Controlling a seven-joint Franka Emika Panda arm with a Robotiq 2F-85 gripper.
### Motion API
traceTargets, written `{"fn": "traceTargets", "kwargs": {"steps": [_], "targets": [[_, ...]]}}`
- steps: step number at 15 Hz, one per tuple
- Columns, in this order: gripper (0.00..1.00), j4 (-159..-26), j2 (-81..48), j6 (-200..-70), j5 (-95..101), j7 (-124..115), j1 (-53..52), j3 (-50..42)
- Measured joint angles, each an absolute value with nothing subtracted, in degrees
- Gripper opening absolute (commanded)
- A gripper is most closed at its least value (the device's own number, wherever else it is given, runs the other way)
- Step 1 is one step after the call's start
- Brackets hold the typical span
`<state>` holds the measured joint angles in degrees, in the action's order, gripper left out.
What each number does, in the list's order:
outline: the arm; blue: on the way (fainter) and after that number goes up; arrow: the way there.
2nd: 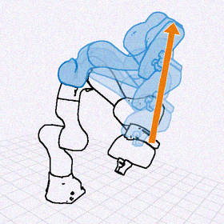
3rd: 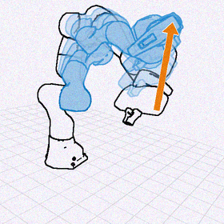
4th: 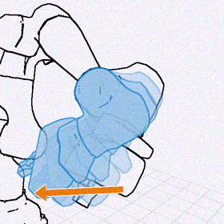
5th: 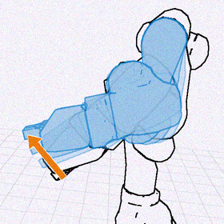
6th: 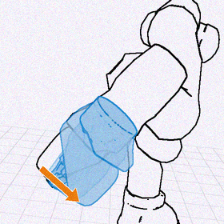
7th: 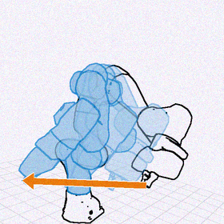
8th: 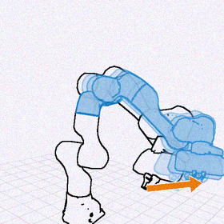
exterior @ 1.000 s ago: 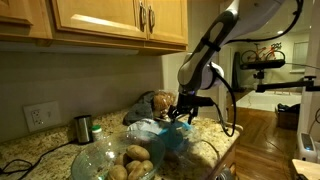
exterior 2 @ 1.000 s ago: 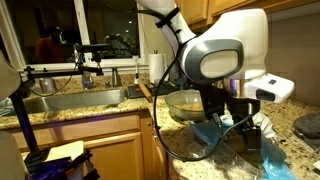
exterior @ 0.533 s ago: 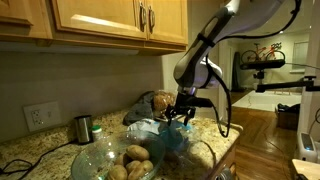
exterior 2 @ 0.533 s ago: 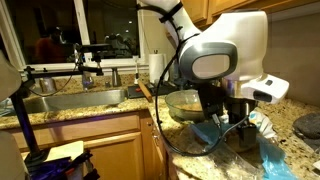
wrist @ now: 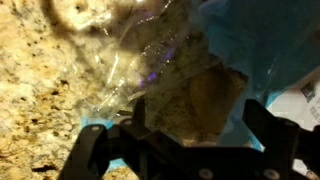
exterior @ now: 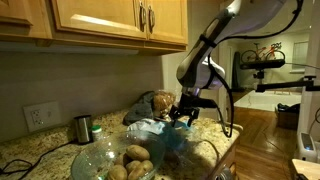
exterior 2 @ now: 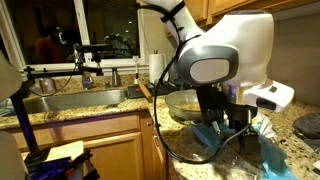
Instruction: Move one potato from the plastic to the glass bowl
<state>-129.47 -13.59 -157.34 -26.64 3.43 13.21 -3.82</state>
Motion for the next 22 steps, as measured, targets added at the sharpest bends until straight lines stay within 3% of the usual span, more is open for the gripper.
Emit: {"fn": "traceTargets", "kwargs": {"steps": [22], "targets": [[1.00, -132.10, -9.66, -157.26, -24.21, 2.89, 13.03, -5.94]]}}
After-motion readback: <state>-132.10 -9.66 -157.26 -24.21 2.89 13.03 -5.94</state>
